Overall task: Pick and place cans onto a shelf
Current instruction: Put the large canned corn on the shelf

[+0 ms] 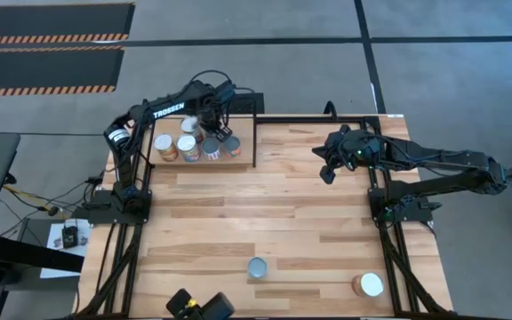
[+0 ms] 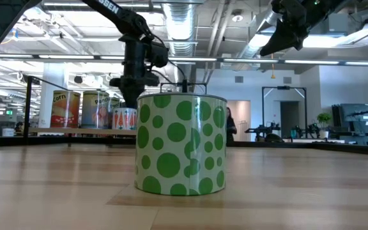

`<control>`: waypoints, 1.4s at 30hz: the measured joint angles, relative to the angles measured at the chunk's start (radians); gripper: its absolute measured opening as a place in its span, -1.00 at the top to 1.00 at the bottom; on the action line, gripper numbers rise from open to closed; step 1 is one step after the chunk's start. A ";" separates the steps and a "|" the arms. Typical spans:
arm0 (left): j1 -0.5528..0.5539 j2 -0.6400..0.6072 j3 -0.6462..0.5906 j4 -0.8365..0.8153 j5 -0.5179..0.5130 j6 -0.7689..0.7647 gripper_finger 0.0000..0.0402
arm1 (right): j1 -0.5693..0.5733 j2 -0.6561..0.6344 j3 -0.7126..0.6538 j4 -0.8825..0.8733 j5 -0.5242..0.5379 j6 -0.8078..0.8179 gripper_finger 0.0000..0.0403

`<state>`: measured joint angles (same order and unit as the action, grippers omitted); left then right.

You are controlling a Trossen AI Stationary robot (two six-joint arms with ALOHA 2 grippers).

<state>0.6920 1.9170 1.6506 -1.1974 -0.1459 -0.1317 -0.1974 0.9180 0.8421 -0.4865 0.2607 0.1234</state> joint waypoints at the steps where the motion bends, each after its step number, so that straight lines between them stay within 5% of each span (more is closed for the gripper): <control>1: -0.003 -0.001 0.012 0.003 0.000 0.001 0.99 | 0.000 0.000 0.000 0.000 0.000 0.000 0.96; 8: -0.043 -0.027 0.073 0.090 0.003 -0.012 0.99 | 0.000 -0.003 0.000 0.009 0.001 0.012 0.96; 14: -0.117 -0.122 0.008 0.267 0.003 -0.062 1.00 | 0.000 -0.024 -0.005 0.081 0.003 -0.022 0.98; 25: -0.280 -0.383 -0.316 0.521 -0.062 -0.225 1.00 | 0.007 -0.188 -0.196 0.372 -0.129 0.041 0.98; 34: -0.495 -0.646 -0.670 0.859 -0.128 -0.238 1.00 | 0.104 -0.302 -0.208 0.188 -0.175 0.155 0.98; 42: -0.637 -0.819 -0.877 1.087 -0.125 -0.230 1.00 | 0.330 -0.233 -0.140 -0.032 0.009 0.373 0.97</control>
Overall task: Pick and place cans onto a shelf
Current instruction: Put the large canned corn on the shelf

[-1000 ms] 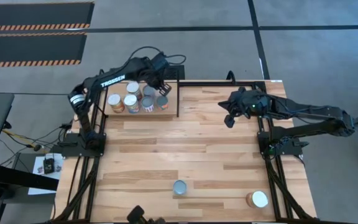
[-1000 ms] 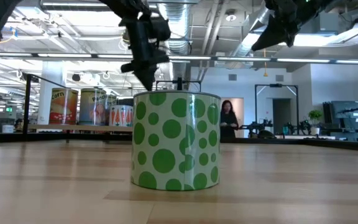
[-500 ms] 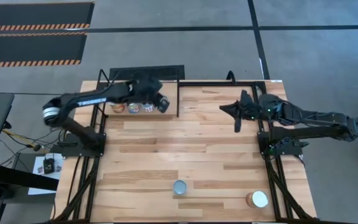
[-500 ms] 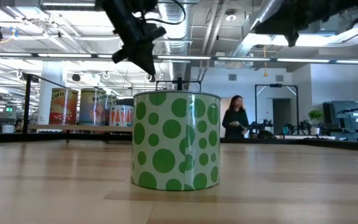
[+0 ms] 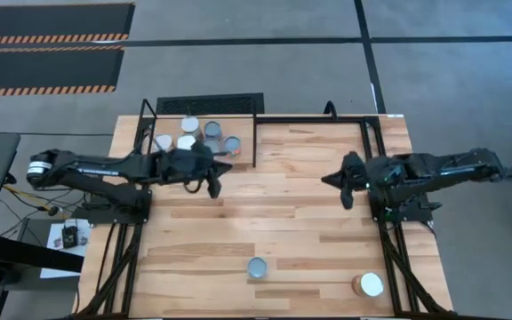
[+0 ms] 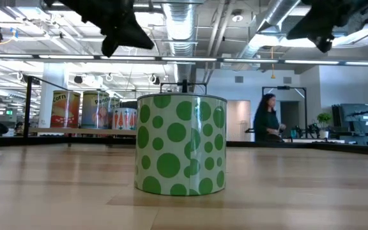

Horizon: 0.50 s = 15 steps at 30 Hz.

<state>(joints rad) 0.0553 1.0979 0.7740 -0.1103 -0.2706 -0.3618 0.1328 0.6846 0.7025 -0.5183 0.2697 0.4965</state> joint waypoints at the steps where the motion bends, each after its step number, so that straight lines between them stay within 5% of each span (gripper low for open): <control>1: -0.013 -0.018 -0.017 0.011 -0.002 0.000 1.00 | 0.029 0.020 0.022 -0.057 0.026 0.028 0.97; 9: -0.070 -0.110 -0.090 0.021 -0.003 0.024 1.00 | 0.247 0.189 0.150 -0.355 0.046 0.357 0.94; 15: -0.082 -0.144 -0.110 0.010 0.006 0.062 1.00 | 0.423 0.292 0.180 -0.418 0.019 0.666 0.71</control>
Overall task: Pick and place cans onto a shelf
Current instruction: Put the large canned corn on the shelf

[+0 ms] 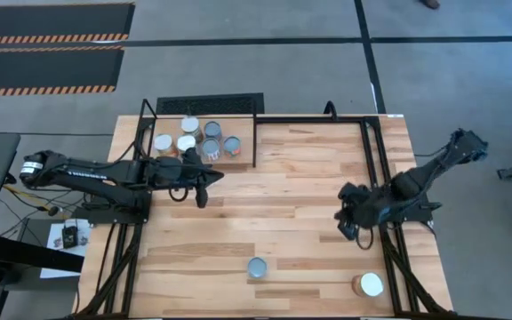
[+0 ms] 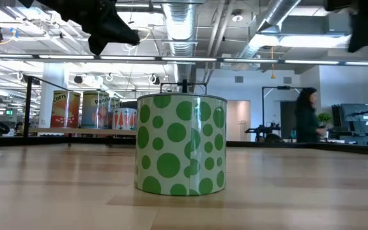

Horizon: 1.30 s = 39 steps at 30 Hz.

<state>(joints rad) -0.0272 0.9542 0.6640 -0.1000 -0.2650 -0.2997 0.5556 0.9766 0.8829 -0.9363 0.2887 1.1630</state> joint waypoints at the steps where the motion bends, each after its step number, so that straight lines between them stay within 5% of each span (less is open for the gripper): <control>1: -0.002 -0.003 0.000 0.008 0.010 0.011 1.00 | 0.029 0.016 0.005 -0.008 -0.011 0.059 0.67; 10: -0.031 -0.004 0.000 0.018 0.105 0.068 1.00 | 0.294 0.190 0.103 -0.110 -0.103 0.517 0.29; 21: -0.049 -0.004 -0.042 0.153 0.182 0.051 1.00 | 0.493 0.488 0.387 -0.156 -0.270 0.938 -0.03; 27: -0.049 -0.005 -0.157 0.385 0.216 -0.036 1.00 | 0.510 0.690 0.568 -0.299 -0.350 0.962 0.00; 32: -0.049 -0.005 -0.166 0.399 0.216 -0.040 1.00 | 0.492 0.823 0.685 -0.447 -0.366 0.933 0.06; 39: -0.049 -0.005 -0.166 0.398 0.216 -0.039 1.00 | 0.453 0.912 0.709 -0.425 -0.395 0.853 0.08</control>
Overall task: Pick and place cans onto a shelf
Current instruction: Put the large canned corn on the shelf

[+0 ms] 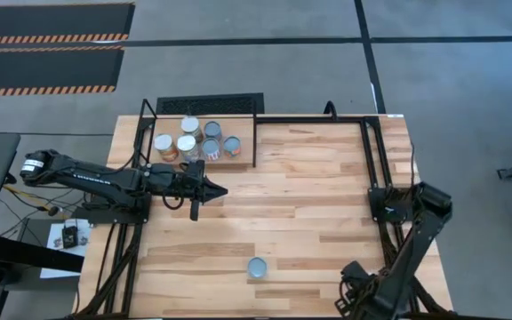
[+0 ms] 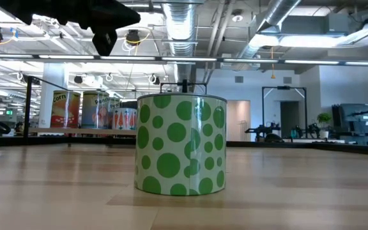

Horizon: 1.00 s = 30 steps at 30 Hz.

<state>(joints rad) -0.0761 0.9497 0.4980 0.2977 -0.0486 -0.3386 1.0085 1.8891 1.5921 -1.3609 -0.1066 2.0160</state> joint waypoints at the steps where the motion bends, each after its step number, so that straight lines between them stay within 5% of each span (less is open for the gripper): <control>1: 0.000 0.000 0.000 0.000 0.000 0.000 1.00 | -0.009 0.010 0.000 0.001 -0.001 -0.004 0.08; 11: 0.000 0.000 0.000 -0.003 0.000 -0.009 1.00 | -0.051 0.060 -0.006 0.007 -0.052 -0.005 0.28; 22: -0.001 0.000 0.000 -0.003 0.000 -0.011 1.00 | -0.082 0.055 -0.008 -0.025 -0.045 -0.076 0.95; 30: -0.001 -0.018 0.001 -0.003 0.000 -0.012 1.00 | -0.161 -0.045 -0.012 -0.086 0.092 -0.180 0.98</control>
<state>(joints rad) -0.0772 0.9320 0.4992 0.2951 -0.0487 -0.3508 0.8475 1.8443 1.5800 -1.4467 -0.0143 1.8355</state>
